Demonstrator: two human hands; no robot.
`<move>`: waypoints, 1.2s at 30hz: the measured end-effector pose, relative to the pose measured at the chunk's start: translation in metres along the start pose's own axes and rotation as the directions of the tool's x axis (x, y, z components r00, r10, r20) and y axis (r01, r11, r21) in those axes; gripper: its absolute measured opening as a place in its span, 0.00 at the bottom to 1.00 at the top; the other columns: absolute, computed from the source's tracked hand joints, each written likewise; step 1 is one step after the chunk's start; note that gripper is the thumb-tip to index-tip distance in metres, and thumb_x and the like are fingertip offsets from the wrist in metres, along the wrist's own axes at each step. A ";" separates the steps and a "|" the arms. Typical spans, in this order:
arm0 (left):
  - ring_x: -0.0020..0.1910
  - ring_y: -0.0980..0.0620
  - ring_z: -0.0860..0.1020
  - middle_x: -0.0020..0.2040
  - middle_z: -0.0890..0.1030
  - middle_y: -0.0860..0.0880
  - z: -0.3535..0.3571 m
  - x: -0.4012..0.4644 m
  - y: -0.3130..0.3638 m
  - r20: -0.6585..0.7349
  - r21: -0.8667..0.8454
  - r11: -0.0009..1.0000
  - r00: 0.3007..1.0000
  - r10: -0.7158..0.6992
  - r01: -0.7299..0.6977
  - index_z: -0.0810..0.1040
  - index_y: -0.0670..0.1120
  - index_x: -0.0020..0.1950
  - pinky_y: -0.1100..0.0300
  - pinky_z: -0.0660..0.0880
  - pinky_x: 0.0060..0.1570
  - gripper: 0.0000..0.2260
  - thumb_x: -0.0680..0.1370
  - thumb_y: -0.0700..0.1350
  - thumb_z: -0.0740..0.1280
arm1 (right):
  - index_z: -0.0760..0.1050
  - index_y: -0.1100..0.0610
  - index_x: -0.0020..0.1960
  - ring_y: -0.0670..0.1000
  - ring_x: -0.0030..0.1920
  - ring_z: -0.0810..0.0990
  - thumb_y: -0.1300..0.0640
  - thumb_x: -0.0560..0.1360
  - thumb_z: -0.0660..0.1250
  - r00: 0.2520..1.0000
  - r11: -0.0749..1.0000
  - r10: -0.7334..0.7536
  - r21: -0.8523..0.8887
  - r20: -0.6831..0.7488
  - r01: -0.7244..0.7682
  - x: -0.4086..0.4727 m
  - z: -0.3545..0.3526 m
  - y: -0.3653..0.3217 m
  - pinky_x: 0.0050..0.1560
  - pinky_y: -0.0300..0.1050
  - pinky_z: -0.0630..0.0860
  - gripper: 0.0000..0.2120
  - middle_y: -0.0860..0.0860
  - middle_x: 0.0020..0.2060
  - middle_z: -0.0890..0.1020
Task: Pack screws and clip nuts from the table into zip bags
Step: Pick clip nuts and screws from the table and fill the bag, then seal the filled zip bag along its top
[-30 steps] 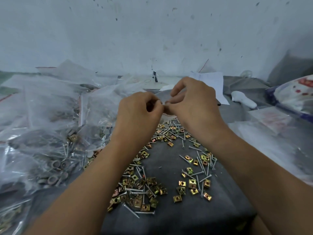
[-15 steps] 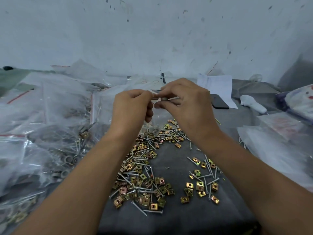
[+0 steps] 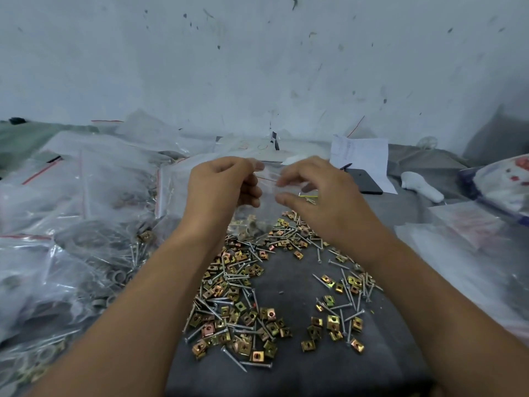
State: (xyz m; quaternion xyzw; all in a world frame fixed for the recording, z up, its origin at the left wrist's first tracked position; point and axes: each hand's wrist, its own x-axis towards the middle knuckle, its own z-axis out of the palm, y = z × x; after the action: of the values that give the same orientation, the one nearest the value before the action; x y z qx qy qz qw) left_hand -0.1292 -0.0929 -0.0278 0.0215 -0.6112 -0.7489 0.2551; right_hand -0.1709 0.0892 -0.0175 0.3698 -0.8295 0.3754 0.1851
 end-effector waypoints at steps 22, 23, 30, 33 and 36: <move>0.37 0.51 0.72 0.38 0.84 0.50 0.008 -0.006 -0.001 0.151 0.162 0.975 0.980 0.127 -0.152 0.91 0.46 0.47 0.61 0.72 0.35 0.10 0.71 0.50 0.80 | 0.83 0.57 0.53 0.53 0.49 0.87 0.58 0.65 0.82 0.917 0.561 0.368 0.823 -0.154 -0.087 -0.015 -0.033 0.036 0.50 0.44 0.81 0.19 0.56 0.47 0.88; 0.37 0.49 0.72 0.38 0.83 0.49 0.008 -0.005 -0.001 0.164 0.137 0.980 0.979 0.119 -0.142 0.91 0.46 0.46 0.60 0.72 0.35 0.12 0.68 0.52 0.80 | 0.83 0.57 0.53 0.52 0.49 0.87 0.58 0.65 0.82 0.917 0.565 0.371 0.819 -0.146 -0.098 -0.015 -0.035 0.037 0.50 0.44 0.81 0.19 0.56 0.47 0.88; 0.39 0.48 0.74 0.41 0.84 0.45 0.010 -0.004 -0.005 0.153 0.105 0.989 0.984 0.091 -0.108 0.90 0.48 0.42 0.58 0.73 0.37 0.10 0.67 0.53 0.80 | 0.83 0.59 0.54 0.51 0.48 0.86 0.66 0.71 0.78 0.923 0.532 0.372 0.837 -0.098 -0.126 -0.018 -0.035 0.035 0.50 0.43 0.81 0.13 0.57 0.46 0.88; 0.41 0.53 0.78 0.43 0.87 0.49 0.014 -0.007 -0.007 0.174 0.107 0.991 0.983 0.066 -0.086 0.91 0.49 0.45 0.57 0.75 0.40 0.10 0.68 0.53 0.80 | 0.83 0.60 0.54 0.51 0.49 0.85 0.64 0.69 0.78 0.910 0.480 0.406 0.867 -0.089 -0.130 -0.019 -0.035 0.033 0.53 0.46 0.81 0.14 0.55 0.45 0.87; 0.39 0.54 0.79 0.46 0.89 0.48 0.017 -0.009 -0.008 0.181 0.094 0.991 0.981 0.075 -0.094 0.91 0.50 0.47 0.56 0.75 0.40 0.09 0.68 0.51 0.80 | 0.83 0.60 0.54 0.51 0.49 0.85 0.62 0.66 0.78 0.906 0.438 0.415 0.892 -0.086 -0.116 -0.021 -0.035 0.032 0.53 0.48 0.82 0.16 0.54 0.44 0.87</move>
State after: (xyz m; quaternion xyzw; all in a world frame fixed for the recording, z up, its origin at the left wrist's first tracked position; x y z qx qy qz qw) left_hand -0.1302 -0.0734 -0.0332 -0.0582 -0.6694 -0.7040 0.2300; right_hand -0.1802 0.1397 -0.0223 0.2149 -0.5341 0.8171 0.0306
